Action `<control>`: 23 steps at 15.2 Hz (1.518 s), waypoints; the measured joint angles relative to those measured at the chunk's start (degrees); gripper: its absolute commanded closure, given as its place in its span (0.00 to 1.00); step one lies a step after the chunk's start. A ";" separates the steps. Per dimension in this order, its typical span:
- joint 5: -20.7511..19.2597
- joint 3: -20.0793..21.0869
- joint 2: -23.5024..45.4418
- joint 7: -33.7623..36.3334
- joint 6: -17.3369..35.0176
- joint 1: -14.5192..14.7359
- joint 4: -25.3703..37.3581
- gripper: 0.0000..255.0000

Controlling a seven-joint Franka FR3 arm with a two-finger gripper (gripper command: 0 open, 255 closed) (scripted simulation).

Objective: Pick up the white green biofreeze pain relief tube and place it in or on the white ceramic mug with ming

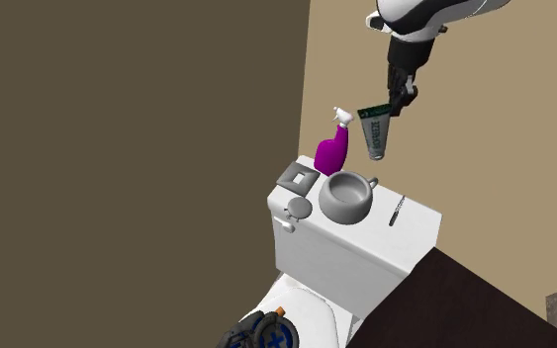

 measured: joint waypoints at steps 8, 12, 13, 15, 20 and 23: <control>0.54 0.03 2.14 -0.20 5.47 -0.27 -3.45 1.00; 0.97 0.11 3.66 -0.32 8.24 -0.43 -4.76 1.00; 1.09 0.12 4.04 -0.40 8.89 -0.50 -5.03 1.00; 1.26 0.16 4.69 -0.45 10.24 -0.58 -5.75 1.00; 2.01 0.38 7.14 -0.76 13.63 -0.90 -6.77 1.00; 2.43 0.58 8.51 -0.78 15.76 -0.99 -7.58 1.00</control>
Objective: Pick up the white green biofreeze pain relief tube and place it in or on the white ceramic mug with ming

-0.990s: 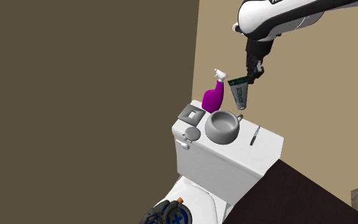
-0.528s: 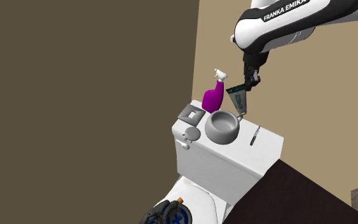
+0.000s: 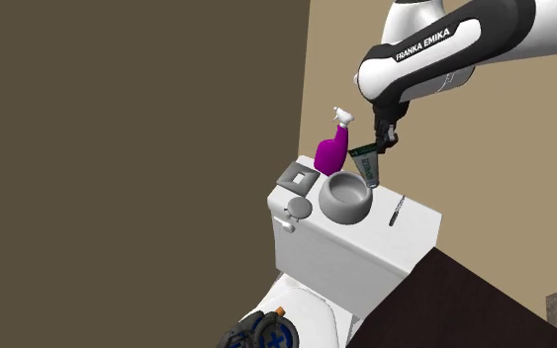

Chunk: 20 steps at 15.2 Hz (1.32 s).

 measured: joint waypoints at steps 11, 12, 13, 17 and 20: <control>0.31 0.09 0.82 -0.20 1.66 -0.16 -0.53 0.00; 0.31 0.09 0.88 -0.18 1.70 -0.16 -0.65 0.00; 0.31 0.10 0.92 -0.16 1.71 -0.15 -0.69 0.00; -0.26 -0.03 -0.79 0.41 -0.61 0.33 -0.08 0.00; -0.87 -0.20 -2.90 0.74 -4.34 0.67 1.66 0.00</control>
